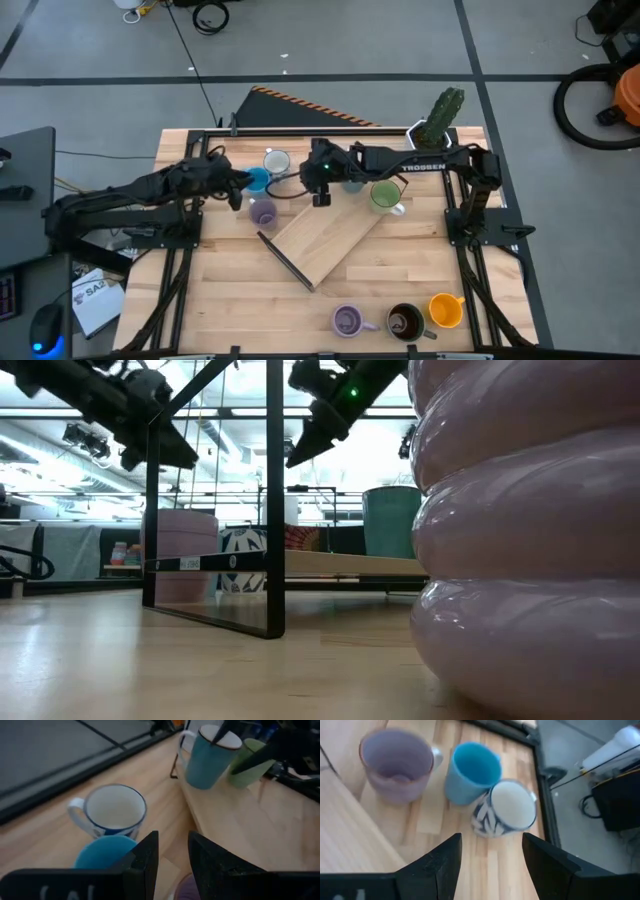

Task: Place coffee mugs
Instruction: Put the white and blue cup on the shelf

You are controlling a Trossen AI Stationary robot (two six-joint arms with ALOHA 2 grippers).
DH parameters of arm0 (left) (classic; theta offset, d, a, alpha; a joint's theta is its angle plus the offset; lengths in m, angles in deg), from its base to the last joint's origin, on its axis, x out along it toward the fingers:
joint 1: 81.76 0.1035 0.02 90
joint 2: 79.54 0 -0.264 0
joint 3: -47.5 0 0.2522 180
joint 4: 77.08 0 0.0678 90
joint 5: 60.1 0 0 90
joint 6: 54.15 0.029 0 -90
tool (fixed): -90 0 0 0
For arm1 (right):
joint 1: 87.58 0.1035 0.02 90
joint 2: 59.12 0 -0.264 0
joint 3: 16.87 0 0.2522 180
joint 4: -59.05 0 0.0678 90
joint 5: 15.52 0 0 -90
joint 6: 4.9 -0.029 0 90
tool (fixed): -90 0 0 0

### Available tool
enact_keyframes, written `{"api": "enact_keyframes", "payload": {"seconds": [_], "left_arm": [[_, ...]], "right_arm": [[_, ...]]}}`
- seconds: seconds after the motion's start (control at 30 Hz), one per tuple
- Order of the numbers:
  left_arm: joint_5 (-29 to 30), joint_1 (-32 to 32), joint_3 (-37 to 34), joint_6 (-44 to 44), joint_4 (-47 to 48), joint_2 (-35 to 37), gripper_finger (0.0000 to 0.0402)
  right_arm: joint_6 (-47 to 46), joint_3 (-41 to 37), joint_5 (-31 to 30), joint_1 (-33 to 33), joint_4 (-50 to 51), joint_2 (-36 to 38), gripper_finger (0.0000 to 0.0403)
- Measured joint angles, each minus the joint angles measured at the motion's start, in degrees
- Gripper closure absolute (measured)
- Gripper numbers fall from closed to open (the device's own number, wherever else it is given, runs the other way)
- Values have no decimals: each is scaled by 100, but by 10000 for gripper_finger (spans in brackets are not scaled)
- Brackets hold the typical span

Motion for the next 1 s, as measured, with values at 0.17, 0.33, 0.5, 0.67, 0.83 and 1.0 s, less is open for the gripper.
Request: {"api": "enact_keyframes", "payload": {"seconds": [0.17,0.33,0.5,0.67,0.83,1.0], "left_arm": [[653,-524,0,58,197,324,290],[677,-762,0,-90,196,301,290],[679,-826,0,-86,211,149,290],[703,-823,0,-82,153,19,290],[674,-833,-2,-35,167,60,290],[652,-838,2,106,112,357,290]], "right_arm": [[61,4,-111,84,-246,2,196],[161,4,-69,69,-560,2,213],[393,13,285,-80,-915,-59,233],[366,18,353,-185,-1081,-300,238],[348,135,306,-126,-1073,-507,238],[454,532,307,-108,-855,-826,238]]}}
